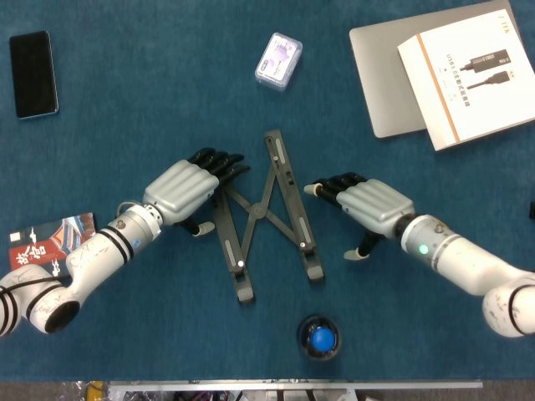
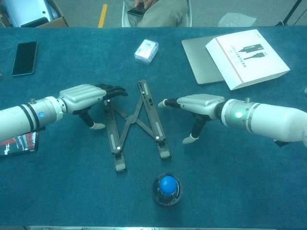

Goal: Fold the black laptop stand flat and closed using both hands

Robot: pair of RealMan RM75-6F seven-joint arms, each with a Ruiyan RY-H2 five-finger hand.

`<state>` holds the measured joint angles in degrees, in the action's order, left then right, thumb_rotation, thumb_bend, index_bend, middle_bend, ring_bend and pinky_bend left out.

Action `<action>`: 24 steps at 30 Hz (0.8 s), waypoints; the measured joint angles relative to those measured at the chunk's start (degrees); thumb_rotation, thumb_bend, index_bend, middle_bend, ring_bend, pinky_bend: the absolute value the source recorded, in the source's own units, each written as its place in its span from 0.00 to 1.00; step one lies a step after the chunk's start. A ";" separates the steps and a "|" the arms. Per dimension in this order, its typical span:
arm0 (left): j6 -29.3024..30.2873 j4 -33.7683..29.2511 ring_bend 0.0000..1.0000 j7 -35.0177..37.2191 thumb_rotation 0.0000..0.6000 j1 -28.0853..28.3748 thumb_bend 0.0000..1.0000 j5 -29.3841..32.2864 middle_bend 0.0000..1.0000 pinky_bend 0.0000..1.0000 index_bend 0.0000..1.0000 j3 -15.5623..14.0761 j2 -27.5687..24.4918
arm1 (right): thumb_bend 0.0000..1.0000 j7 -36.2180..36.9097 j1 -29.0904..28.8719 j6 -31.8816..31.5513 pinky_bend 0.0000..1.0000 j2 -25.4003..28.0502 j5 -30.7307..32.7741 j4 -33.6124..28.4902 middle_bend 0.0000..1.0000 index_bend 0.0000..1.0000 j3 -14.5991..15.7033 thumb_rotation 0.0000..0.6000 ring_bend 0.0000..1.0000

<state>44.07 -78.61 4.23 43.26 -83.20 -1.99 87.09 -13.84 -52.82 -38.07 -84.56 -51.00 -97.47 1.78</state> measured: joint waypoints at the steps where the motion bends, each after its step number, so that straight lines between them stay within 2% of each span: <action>1: -0.05 0.10 0.00 -0.01 1.00 -0.01 0.25 0.04 0.00 0.00 0.00 -0.01 0.05 | 0.12 0.03 -0.11 0.11 0.03 -0.30 0.08 0.25 0.07 0.00 -0.09 1.00 0.00; 24: -0.22 -0.69 0.00 0.40 1.00 -0.35 0.25 0.29 0.00 0.00 0.00 -0.21 -0.31 | 0.12 0.78 -1.12 0.39 0.02 -4.03 -0.14 3.58 0.07 0.00 -1.84 1.00 0.00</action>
<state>43.85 -79.31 4.62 42.90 -82.91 -2.20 86.77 -13.06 -53.95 -37.67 -88.58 -51.14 -93.89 -0.06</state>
